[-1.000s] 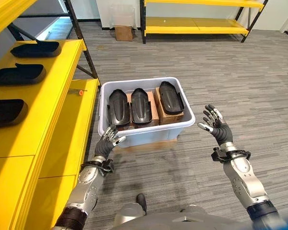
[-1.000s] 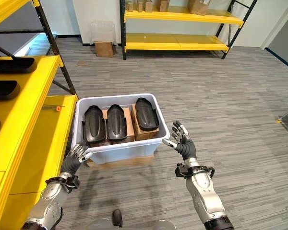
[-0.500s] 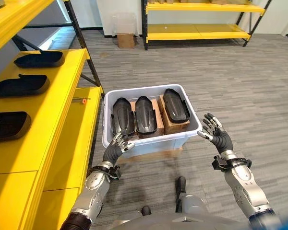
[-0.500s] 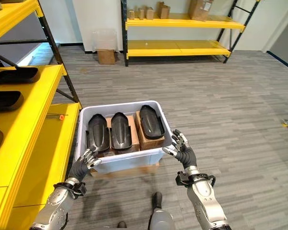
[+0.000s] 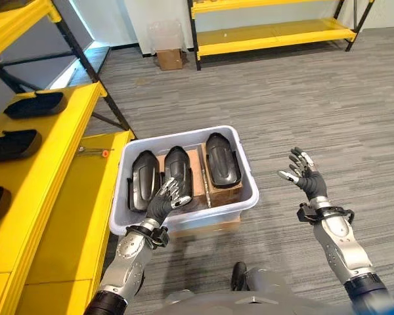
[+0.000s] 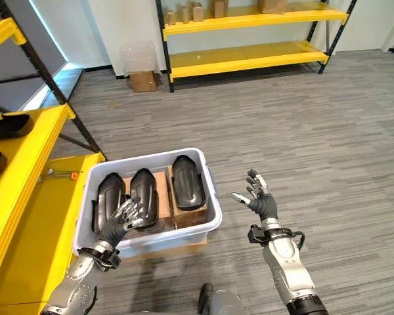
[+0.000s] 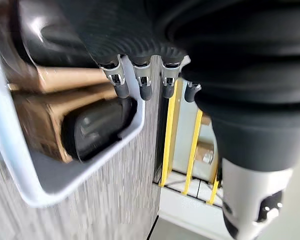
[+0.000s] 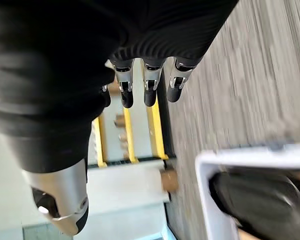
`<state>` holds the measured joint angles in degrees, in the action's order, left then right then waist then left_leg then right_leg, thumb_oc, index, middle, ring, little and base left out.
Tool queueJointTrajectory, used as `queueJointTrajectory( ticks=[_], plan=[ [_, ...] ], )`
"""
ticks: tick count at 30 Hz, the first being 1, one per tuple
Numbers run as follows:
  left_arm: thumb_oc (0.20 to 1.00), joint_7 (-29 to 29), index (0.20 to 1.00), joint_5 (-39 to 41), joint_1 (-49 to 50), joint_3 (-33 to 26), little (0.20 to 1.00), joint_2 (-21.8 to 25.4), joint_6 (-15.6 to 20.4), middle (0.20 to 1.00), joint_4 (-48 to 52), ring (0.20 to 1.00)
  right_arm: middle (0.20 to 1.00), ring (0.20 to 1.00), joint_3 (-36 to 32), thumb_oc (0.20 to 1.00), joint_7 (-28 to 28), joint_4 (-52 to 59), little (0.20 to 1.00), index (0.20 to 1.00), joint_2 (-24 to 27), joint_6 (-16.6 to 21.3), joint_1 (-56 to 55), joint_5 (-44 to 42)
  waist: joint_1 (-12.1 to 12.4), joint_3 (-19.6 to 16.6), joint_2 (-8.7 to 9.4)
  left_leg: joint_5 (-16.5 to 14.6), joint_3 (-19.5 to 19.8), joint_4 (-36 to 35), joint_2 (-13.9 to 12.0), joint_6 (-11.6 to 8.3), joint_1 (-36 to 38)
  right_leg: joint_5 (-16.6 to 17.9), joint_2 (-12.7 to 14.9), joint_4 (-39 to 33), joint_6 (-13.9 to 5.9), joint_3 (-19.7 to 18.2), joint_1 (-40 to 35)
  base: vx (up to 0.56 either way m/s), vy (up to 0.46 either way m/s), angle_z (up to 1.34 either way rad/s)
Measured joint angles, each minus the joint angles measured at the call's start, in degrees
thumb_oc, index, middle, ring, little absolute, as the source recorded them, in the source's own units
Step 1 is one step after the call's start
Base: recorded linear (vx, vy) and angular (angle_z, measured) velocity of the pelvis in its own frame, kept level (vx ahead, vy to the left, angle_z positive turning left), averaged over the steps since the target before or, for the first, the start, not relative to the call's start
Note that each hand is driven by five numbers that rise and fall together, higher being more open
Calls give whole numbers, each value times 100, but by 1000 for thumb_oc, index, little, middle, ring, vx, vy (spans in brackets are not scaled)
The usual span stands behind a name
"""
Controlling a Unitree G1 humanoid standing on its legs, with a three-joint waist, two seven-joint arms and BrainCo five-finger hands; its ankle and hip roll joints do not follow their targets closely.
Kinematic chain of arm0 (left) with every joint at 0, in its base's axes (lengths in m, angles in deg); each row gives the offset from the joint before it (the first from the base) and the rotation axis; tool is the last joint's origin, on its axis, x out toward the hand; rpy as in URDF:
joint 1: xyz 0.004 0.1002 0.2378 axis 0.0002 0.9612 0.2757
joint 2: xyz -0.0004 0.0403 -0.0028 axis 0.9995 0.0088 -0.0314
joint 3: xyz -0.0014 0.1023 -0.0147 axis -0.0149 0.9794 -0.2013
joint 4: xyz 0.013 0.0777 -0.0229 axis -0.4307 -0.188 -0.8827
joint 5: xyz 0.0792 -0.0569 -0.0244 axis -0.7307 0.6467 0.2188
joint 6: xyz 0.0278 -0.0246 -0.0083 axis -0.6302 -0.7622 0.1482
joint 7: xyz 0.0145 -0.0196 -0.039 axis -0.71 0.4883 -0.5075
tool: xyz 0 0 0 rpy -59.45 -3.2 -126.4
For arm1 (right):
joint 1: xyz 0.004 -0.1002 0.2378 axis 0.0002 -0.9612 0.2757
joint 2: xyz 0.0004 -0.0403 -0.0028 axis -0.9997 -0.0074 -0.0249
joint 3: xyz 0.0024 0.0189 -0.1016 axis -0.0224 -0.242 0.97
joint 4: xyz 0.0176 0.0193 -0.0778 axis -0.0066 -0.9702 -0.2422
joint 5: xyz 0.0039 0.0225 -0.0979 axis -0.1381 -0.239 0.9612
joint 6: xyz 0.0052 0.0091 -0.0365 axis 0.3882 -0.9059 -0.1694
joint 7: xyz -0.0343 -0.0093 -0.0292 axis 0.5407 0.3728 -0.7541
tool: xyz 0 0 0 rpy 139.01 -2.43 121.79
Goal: Move parts from the plastic box to the shelf.
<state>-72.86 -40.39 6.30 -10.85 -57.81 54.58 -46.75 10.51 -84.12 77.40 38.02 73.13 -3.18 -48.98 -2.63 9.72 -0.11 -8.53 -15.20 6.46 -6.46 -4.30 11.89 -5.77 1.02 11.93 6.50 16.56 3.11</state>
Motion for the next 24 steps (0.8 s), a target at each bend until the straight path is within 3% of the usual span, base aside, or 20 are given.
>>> queueJointTrajectory(
  ticks=[5,6,7,8,9,13,20,24],
  plan=[
    [1000,1,1000,0,0,-7,1000,3,2,1000,6,1000,1000,1000,46,1000,2,-1,1000,1000,-17,4,-46,0,-1,-47,110,64,-7,-248,76,95,-122,41,-210,-555,-100,8,-396,137,-77,2],
    [1000,-2,1000,10,-70,27,1000,-32,2,1000,-44,1000,1000,1000,25,1000,28,-169,1000,1000,-21,111,-48,2,-22,-61,61,351,-8,32,6,-63,-188,-81,-246,-544,-93,142,-378,460,-194,25],
    [1000,-27,1000,22,-156,85,1000,-127,1,1000,-23,1000,1000,1000,-139,1000,105,-409,1000,1000,-26,142,-14,21,-8,-64,-121,1,-48,563,-292,-199,-463,-359,-294,207,14,420,-122,236,-2,9],
    [1000,-27,1000,156,-95,105,1000,20,59,1000,177,1000,1000,1000,-201,1000,129,-426,1000,1000,-121,42,-137,47,35,-137,29,-357,-242,910,-147,-100,-646,-842,-86,896,81,91,292,41,9,-25],
    [1000,-39,1000,206,-6,42,1000,19,71,1000,155,1000,1000,1000,-187,1000,191,-182,1000,1000,-60,44,-230,51,33,-164,-57,-38,-294,708,-27,29,-665,-703,19,755,-3,-22,316,28,6,-43],
    [1000,-53,1000,209,-49,40,1000,-15,97,1000,138,1000,1000,1000,-165,1000,191,-87,1000,1000,-32,43,-261,62,-14,-158,-126,245,-289,331,72,32,-490,-383,21,280,57,24,46,2,3,-1],
    [1000,-140,1000,214,29,20,1000,-14,102,1000,132,1000,1000,1000,-88,1000,191,-56,1000,1000,-36,43,-252,176,62,-58,-163,309,-284,250,149,60,-504,-144,32,-102,-226,32,-67,5,-19,5],
    [1000,-161,1000,215,52,7,1000,-13,103,1000,131,1000,1000,1000,-88,1000,187,-56,1000,1000,-40,43,-255,204,75,-19,-146,308,-283,266,162,60,-524,-129,54,-100,-248,30,-33,13,-40,0]
  ],
)
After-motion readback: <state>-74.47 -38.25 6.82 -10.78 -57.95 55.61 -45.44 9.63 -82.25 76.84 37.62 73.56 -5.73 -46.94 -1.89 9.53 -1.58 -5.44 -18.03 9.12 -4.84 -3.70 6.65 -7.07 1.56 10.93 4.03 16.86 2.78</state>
